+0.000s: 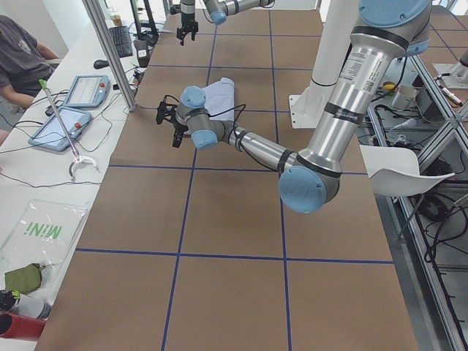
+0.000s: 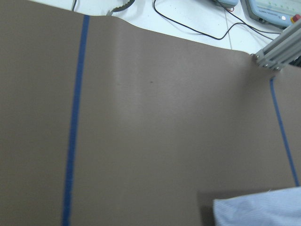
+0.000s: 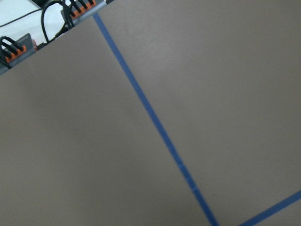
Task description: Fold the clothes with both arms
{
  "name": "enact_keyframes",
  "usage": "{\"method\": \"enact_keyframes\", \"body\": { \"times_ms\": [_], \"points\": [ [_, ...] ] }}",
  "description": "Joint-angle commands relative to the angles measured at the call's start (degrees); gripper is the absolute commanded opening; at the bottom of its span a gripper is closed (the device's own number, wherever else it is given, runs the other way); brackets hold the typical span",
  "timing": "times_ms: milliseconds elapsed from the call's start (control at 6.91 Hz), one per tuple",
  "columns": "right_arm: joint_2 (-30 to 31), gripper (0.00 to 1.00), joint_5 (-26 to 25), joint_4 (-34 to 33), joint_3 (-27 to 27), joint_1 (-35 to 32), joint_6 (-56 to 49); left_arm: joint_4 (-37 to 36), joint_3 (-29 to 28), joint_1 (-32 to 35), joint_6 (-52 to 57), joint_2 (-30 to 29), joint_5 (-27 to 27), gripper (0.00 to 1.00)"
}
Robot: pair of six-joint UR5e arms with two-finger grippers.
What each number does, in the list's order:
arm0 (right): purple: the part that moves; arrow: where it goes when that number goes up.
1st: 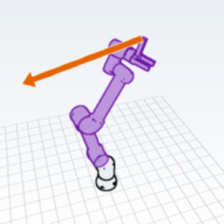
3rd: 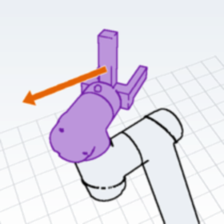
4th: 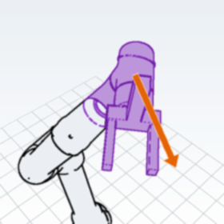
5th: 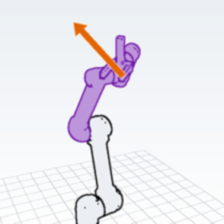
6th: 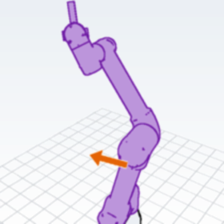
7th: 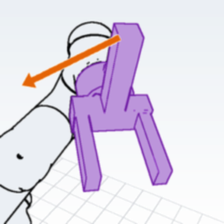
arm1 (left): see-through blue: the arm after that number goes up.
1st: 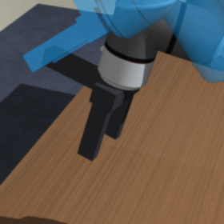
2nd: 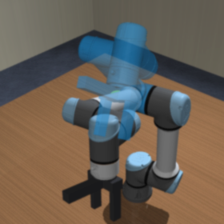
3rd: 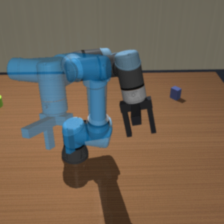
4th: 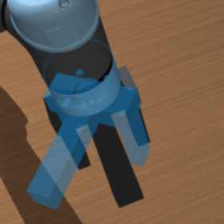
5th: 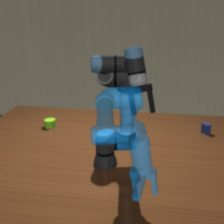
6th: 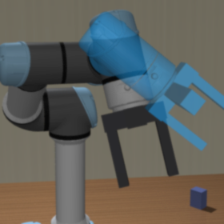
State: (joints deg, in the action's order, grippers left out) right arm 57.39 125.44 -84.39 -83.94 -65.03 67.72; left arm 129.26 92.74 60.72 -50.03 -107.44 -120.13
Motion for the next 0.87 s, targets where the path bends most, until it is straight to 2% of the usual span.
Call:
{"method": "enact_keyframes", "body": {
  "times_ms": [0,145,289,434,723],
  "points": [
    [9.10,1.00,2.95,-12.76,-12.42,-6.30,-25.15,-12.55,8.66,11.89,27.65,8.53,-7.10,0.99],
    [12.19,1.00,2.97,-17.69,-16.57,-9.20,-32.75,-16.55,8.17,16.14,41.54,10.82,-7.31,0.99],
    [16.22,1.00,3.05,-22.09,-19.66,-12.02,-41.35,-18.50,8.25,20.10,48.21,13.11,-7.48,0.99],
    [22.01,1.00,4.10,-22.49,-22.21,-17.27,-51.45,-19.65,7.90,22.57,49.75,14.17,-9.83,0.99],
    [31.69,1.00,5.25,-21.87,-22.32,-21.16,-63.45,-20.01,8.52,23.12,51.53,17.17,-13.80,0.99]
  ]
}}
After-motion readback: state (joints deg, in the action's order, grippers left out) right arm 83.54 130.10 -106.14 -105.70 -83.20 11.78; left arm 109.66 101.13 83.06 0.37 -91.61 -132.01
